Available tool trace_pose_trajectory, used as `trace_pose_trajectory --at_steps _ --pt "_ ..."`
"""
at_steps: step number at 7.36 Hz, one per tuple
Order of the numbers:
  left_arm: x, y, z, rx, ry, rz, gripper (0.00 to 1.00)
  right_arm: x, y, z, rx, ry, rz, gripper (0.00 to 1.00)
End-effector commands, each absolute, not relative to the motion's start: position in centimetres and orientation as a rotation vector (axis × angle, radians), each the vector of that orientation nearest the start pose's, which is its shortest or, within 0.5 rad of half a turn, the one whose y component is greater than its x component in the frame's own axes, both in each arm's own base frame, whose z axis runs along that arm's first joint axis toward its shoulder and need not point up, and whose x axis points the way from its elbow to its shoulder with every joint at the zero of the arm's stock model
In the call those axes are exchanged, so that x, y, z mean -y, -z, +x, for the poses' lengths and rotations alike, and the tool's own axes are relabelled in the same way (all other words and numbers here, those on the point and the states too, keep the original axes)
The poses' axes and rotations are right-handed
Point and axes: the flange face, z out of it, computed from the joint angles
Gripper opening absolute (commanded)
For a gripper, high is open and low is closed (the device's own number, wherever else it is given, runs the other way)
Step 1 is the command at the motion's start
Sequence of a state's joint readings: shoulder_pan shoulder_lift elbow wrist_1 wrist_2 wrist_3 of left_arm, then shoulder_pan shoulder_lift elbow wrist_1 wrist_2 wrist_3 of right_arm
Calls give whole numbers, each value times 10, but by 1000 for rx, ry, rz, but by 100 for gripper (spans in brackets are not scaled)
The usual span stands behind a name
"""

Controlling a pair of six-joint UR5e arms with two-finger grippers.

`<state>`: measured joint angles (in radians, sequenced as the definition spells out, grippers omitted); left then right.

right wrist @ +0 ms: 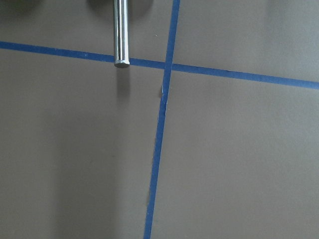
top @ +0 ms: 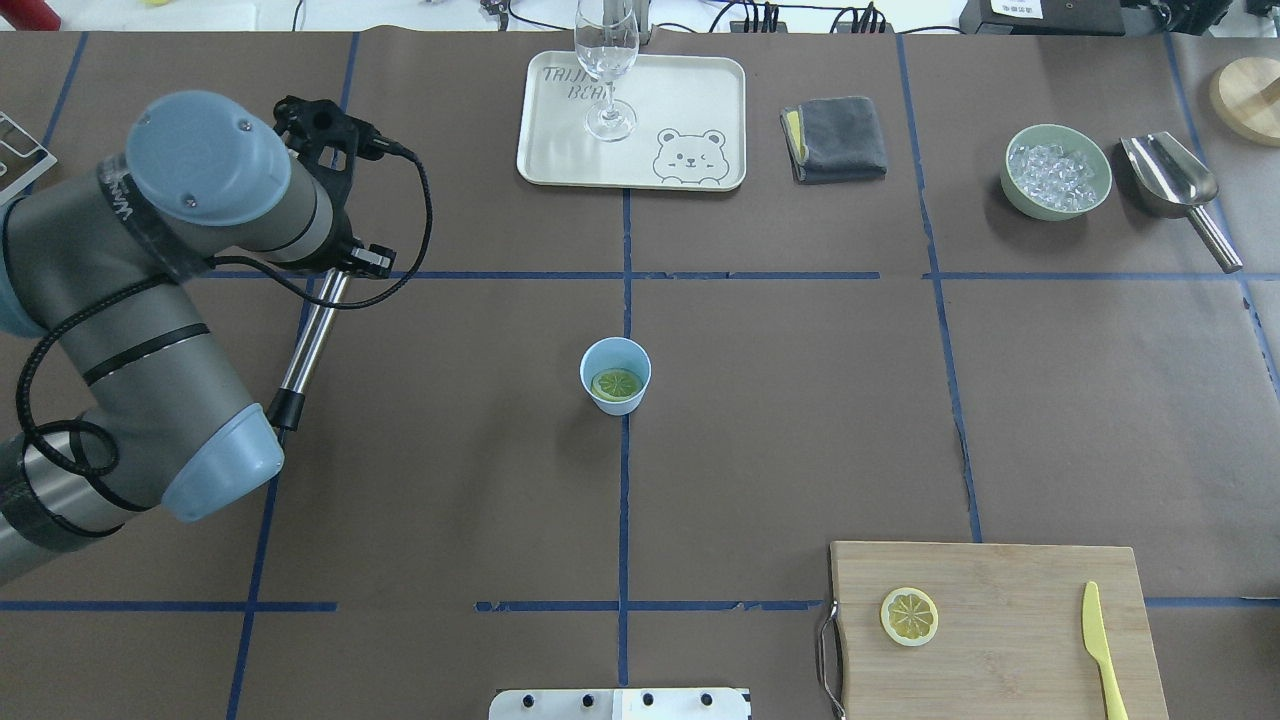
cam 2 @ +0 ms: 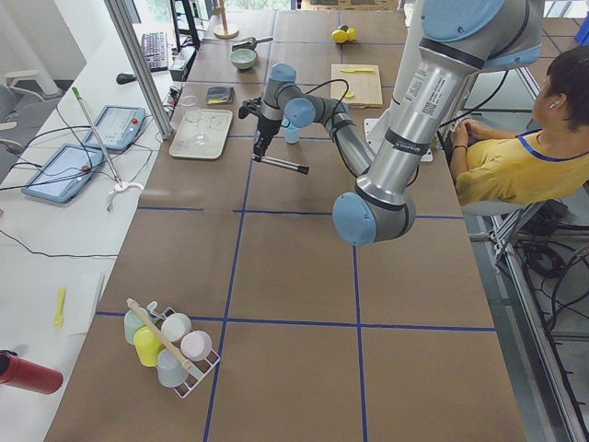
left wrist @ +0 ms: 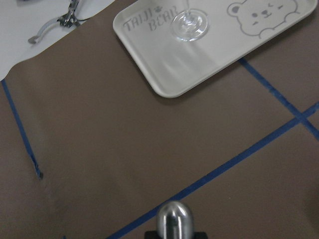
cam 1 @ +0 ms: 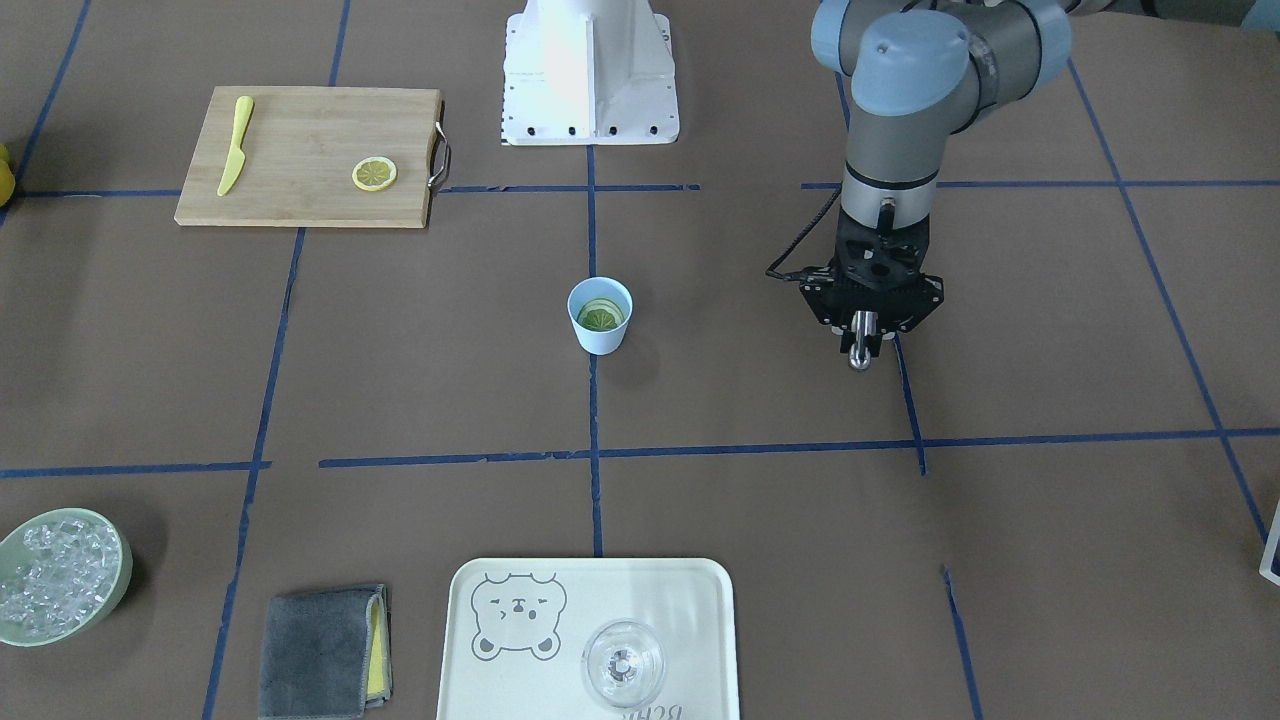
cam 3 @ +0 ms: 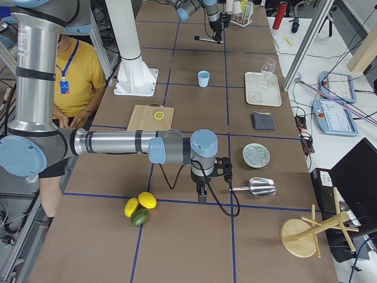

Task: Squeeze lemon into cup
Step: 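Lower the muddler onto the table at its original spot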

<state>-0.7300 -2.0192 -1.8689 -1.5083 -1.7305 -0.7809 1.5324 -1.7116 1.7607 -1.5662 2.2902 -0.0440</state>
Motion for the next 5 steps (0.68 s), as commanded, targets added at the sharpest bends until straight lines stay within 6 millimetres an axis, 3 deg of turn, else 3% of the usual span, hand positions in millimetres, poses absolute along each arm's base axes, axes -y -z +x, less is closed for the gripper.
trace_pose_trajectory --at_steps 1,3,5 --pt "483 -359 363 -600 -64 331 0 438 -634 51 719 99 54 100" --pt "479 -407 359 -571 -50 299 0 439 -632 51 719 100 57 100" --pt "485 -432 364 -536 -46 267 0 441 -630 51 718 101 61 100"
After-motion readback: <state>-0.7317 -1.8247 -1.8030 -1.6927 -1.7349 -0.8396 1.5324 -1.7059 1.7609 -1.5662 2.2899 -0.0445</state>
